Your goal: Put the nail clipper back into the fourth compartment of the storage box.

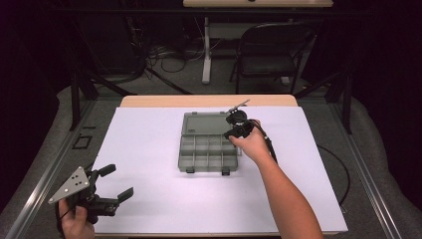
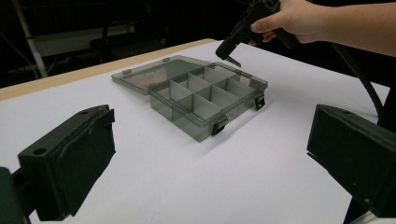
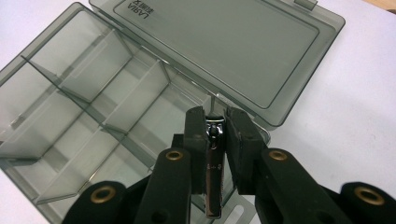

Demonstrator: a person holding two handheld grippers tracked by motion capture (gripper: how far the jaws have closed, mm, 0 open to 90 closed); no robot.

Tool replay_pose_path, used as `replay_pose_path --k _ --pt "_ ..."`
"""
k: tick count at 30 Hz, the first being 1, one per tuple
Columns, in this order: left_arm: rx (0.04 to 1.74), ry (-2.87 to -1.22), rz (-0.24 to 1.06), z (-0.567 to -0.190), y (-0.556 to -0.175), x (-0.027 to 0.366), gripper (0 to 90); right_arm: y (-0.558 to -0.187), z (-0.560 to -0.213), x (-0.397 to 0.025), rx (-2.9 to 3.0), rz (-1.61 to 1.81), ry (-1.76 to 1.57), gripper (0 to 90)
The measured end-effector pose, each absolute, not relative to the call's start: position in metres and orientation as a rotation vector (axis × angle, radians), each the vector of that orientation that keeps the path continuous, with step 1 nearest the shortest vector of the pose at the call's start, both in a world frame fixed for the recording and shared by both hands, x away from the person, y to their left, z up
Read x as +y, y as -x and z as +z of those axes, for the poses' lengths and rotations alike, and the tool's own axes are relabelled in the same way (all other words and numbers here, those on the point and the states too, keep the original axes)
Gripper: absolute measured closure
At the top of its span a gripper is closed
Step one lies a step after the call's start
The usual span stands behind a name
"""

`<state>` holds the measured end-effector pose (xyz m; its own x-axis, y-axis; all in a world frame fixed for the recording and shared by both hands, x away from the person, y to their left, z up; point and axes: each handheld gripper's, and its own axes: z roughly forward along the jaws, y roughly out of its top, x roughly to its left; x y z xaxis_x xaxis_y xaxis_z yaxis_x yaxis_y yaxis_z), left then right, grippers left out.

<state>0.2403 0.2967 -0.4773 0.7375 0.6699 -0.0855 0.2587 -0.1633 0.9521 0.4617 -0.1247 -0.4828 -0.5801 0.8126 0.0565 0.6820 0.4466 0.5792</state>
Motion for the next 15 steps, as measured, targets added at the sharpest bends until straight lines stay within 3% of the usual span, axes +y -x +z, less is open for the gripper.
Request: replay_pose_path --k 15 --pt "0.734 -1.745 0.426 -0.478 -0.241 0.297 0.8 -0.461 -0.497 -0.122 2.423 0.849 -1.314 79.4"
